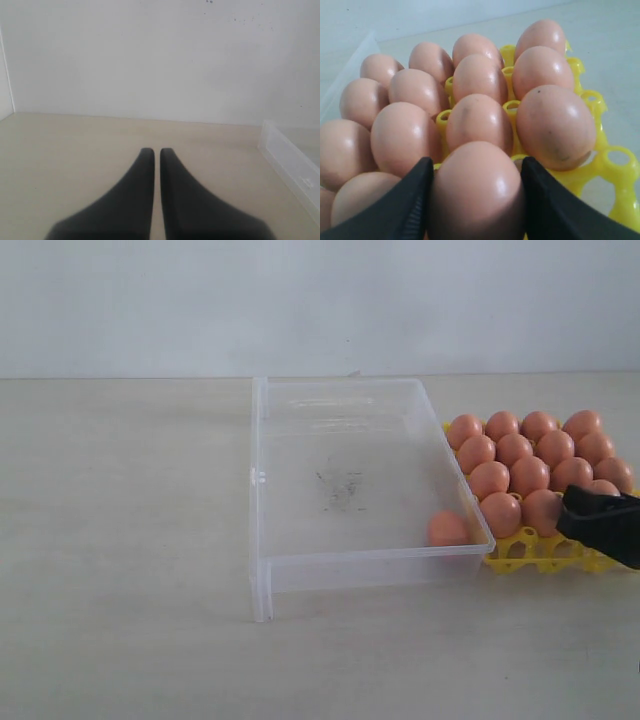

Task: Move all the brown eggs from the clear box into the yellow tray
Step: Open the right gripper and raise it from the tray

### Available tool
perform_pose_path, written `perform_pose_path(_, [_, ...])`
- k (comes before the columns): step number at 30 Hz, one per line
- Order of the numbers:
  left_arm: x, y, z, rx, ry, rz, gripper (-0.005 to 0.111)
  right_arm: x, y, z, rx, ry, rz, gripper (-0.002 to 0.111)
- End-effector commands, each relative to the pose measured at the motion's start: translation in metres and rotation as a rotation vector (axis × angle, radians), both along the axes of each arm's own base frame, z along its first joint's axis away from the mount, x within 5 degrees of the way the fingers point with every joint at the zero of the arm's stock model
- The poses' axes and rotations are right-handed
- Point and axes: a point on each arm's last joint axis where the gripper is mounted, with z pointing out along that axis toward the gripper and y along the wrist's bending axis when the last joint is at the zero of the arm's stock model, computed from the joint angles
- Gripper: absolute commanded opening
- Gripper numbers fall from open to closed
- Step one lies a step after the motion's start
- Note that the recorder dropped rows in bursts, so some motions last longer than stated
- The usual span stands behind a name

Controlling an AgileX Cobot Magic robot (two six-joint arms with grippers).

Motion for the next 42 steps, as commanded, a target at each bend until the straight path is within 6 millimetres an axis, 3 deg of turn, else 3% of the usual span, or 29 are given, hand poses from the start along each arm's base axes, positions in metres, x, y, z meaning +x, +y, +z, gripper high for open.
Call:
perform_pose_path(1, [0.000,0.000,-0.001,-0.003,0.001,-0.001,0.004,0.000,-0.003,-0.005,0.010,0.035,-0.037,0.003])
perform_pose_path(3, [0.000,0.000,-0.001,-0.003,0.001,-0.001,0.004,0.000,-0.003,-0.005,0.010,0.035,-0.037,0.012])
perform_pose_path(8, [0.000,0.000,-0.001,-0.003,0.001,-0.001,0.004,0.000,-0.003,-0.005,0.010,0.035,-0.037,0.049])
perform_pose_path(10, [0.000,0.000,-0.001,-0.003,0.001,-0.001,0.004,0.000,-0.003,-0.005,0.010,0.035,-0.037,0.056])
perform_pose_path(21, [0.000,0.000,-0.001,-0.003,0.001,-0.001,0.004,-0.001,-0.007,-0.002,0.005,0.027,-0.080,0.055])
perform_pose_path(29, [0.000,0.000,-0.001,-0.003,0.001,-0.001,0.004,-0.002,-0.009,0.044,-0.080,-0.145,-0.092,0.055])
perform_pose_path(32, [0.000,0.000,-0.001,-0.003,0.001,-0.001,0.004,-0.004,0.001,0.059,-0.090,-0.209,0.025,0.055])
perform_pose_path(36, [0.000,0.000,-0.001,-0.003,0.001,-0.001,0.004,-0.007,0.008,0.074,-0.120,-0.272,0.108,0.041])
perform_pose_path(39, [0.000,0.000,-0.001,-0.003,0.001,-0.001,0.004,-0.010,0.015,0.090,0.043,-0.293,0.145,0.028])
perform_pose_path(42, [0.000,0.000,-0.001,-0.003,0.001,-0.001,0.004,-0.008,0.037,0.110,0.133,-0.296,0.431,0.018])
